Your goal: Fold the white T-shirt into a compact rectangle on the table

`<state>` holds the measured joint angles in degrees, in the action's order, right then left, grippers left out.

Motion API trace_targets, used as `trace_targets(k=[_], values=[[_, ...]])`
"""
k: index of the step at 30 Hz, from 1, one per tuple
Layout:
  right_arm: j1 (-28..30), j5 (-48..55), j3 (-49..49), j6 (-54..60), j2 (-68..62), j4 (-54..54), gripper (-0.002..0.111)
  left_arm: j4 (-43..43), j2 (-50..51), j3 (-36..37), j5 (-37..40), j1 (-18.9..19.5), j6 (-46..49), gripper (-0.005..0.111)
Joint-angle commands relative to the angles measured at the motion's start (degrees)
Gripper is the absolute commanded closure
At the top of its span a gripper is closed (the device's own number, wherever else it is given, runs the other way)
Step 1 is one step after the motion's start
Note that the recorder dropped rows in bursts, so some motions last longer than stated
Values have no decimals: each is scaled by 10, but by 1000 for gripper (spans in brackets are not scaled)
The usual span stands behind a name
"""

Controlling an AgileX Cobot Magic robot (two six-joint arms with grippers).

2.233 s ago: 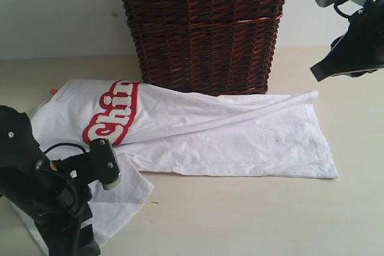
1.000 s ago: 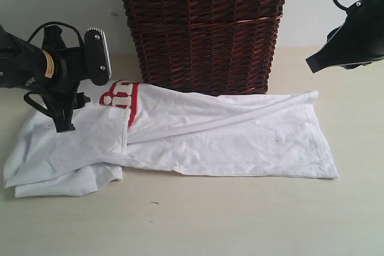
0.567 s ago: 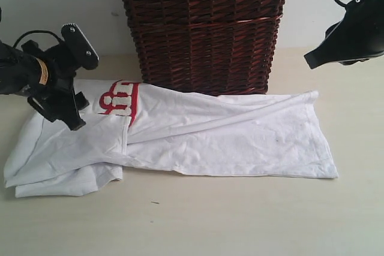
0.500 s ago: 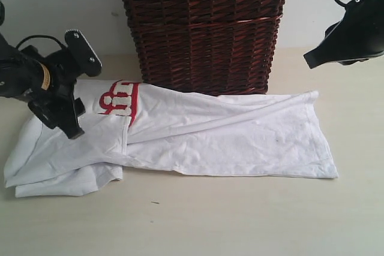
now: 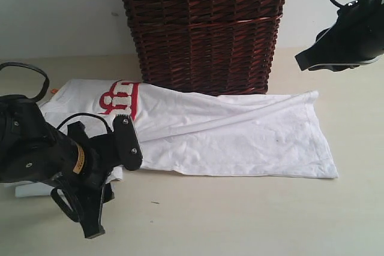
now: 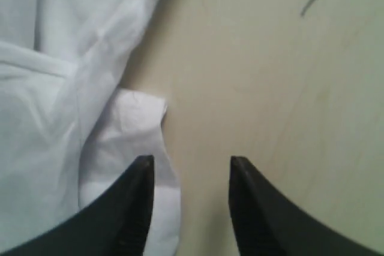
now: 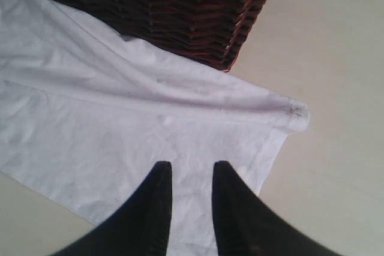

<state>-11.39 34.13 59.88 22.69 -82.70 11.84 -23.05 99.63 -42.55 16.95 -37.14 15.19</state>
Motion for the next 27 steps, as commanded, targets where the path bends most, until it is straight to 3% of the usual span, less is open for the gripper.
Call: trace_targets(k=[1,3,5,7,9,10,12,18,21,27], values=[[0,-1,4,7,5,2,83,-29,1,5,-5,1,-3,48],[0,-1,4,8,5,2,83,-49,8,5,32,1,-2,29],[0,-1,4,8,5,2,83,-65,21,5,51,1,-6,23],[0,0,4,8,5,2,83,-69,42,5,39,1,-6,32],[0,0,4,8,5,2,83,-99,64,5,24,1,-6,52],[0,0,4,8,5,2,83,-114,78,5,31,1,-6,71],[0,0,4,12,5,2,83,-132,93,5,46,1,-6,91],[0,-1,4,12,5,2,83,-147,110,5,51,1,-6,98],[0,-1,4,12,5,2,83,-151,106,5,61,1,-5,107],[0,-3,4,12,5,4,83,-147,72,5,96,0,-1,107]])
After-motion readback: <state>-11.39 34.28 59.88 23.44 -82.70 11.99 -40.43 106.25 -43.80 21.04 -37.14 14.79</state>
